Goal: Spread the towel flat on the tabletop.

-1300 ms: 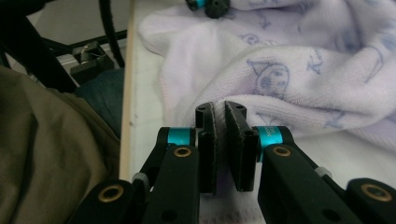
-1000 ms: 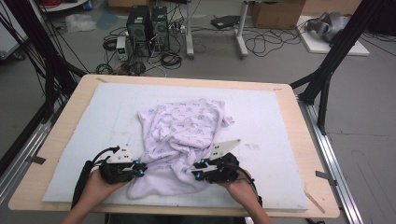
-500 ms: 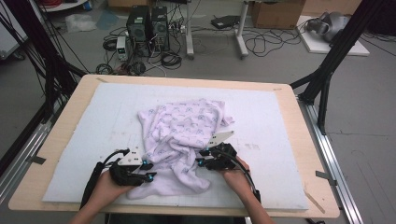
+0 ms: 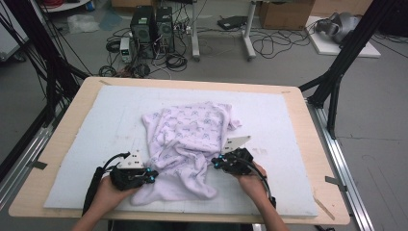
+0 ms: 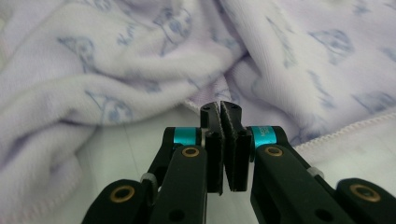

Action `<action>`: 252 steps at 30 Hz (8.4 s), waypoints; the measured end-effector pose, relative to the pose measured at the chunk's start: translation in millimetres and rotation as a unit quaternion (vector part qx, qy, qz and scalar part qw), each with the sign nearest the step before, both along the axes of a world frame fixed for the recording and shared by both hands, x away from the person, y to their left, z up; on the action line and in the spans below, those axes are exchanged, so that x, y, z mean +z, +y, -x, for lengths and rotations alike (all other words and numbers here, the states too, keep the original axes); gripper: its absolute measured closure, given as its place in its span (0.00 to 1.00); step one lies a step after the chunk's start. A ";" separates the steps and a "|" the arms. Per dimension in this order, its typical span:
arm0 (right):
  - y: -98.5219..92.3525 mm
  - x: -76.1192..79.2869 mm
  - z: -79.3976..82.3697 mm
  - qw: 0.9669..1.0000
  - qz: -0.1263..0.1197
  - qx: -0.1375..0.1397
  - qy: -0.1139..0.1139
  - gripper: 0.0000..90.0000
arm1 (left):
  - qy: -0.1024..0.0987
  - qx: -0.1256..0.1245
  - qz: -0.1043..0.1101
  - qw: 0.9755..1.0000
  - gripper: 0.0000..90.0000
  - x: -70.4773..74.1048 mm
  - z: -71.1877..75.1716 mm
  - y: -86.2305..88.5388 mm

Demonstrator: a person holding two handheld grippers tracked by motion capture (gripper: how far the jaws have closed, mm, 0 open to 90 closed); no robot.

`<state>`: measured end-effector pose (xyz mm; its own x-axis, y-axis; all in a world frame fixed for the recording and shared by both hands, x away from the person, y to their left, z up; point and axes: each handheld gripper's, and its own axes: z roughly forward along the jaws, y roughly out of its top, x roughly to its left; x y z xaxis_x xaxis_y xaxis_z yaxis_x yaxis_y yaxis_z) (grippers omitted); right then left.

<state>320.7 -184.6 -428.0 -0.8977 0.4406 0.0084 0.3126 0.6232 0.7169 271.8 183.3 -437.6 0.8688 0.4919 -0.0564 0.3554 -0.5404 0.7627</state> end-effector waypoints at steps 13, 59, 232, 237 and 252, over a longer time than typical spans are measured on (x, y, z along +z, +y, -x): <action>-72.2 7.4 -3.3 0.997 -0.013 -0.081 -0.001 0.89 | -0.005 0.025 0.025 0.999 0.92 6.6 -3.2 12.9; 35.1 -1.0 30.2 0.997 -0.022 0.074 -0.002 0.75 | -0.012 0.108 -0.005 0.994 0.70 2.3 -16.4 39.2; -34.9 -11.0 34.0 0.999 0.016 0.025 0.023 0.66 | 0.002 0.035 0.030 0.999 0.77 7.4 -11.4 39.3; -36.5 -11.9 33.4 0.999 0.011 0.022 0.020 0.70 | 0.013 0.012 0.015 1.000 0.89 -0.7 -8.1 29.6; -37.7 -13.6 35.1 1.000 0.003 0.017 0.019 0.69 | 0.006 -0.016 0.036 0.999 0.80 14.1 -5.8 19.3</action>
